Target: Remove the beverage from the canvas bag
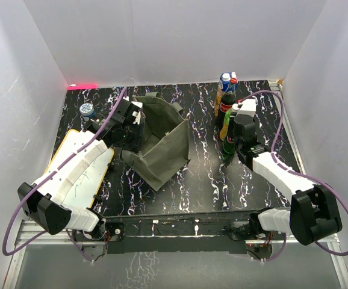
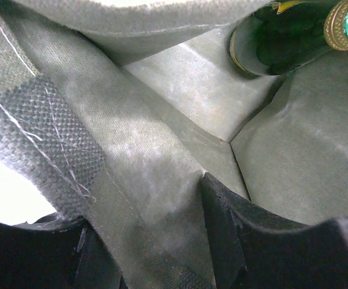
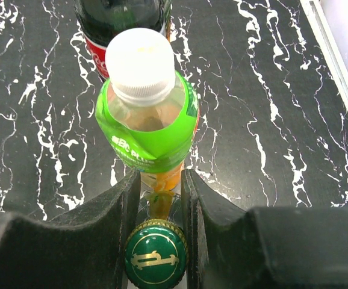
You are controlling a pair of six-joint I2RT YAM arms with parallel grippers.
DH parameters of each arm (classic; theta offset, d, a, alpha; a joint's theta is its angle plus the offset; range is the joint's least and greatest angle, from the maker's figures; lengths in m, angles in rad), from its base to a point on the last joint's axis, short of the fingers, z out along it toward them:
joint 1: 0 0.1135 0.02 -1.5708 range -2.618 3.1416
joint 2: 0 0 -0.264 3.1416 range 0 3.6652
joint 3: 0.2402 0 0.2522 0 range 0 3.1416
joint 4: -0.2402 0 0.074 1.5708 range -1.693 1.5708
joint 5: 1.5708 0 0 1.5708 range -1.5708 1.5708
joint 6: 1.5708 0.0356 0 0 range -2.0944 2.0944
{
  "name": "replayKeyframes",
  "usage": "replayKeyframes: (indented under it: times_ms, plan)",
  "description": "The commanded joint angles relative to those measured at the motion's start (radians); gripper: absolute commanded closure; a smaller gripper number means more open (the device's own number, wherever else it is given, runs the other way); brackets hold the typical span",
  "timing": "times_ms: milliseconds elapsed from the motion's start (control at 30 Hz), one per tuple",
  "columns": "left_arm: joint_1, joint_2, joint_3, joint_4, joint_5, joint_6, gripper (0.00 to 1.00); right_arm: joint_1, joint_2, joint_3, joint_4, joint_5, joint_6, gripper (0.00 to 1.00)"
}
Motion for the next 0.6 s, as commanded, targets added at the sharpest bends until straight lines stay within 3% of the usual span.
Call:
replayKeyframes:
  times_ms: [0,233,400,567]
  plan:
    - [-0.007,-0.026,-0.009,-0.001,-0.026,0.021,0.53,-0.003,-0.017,0.012,0.213,0.026,-0.022,0.92]
    - [-0.014,-0.023,-0.006,0.002,-0.02,0.024,0.53,-0.003,-0.002,-0.023,0.222,0.01,0.013,0.9]
    - [-0.014,-0.02,0.0,0.0,-0.015,0.023,0.53,-0.003,-0.018,-0.041,0.209,0.016,0.015,0.8]
    - [-0.014,-0.018,0.003,-0.001,-0.014,0.02,0.53,-0.004,-0.053,-0.028,0.17,0.008,-0.002,0.61]
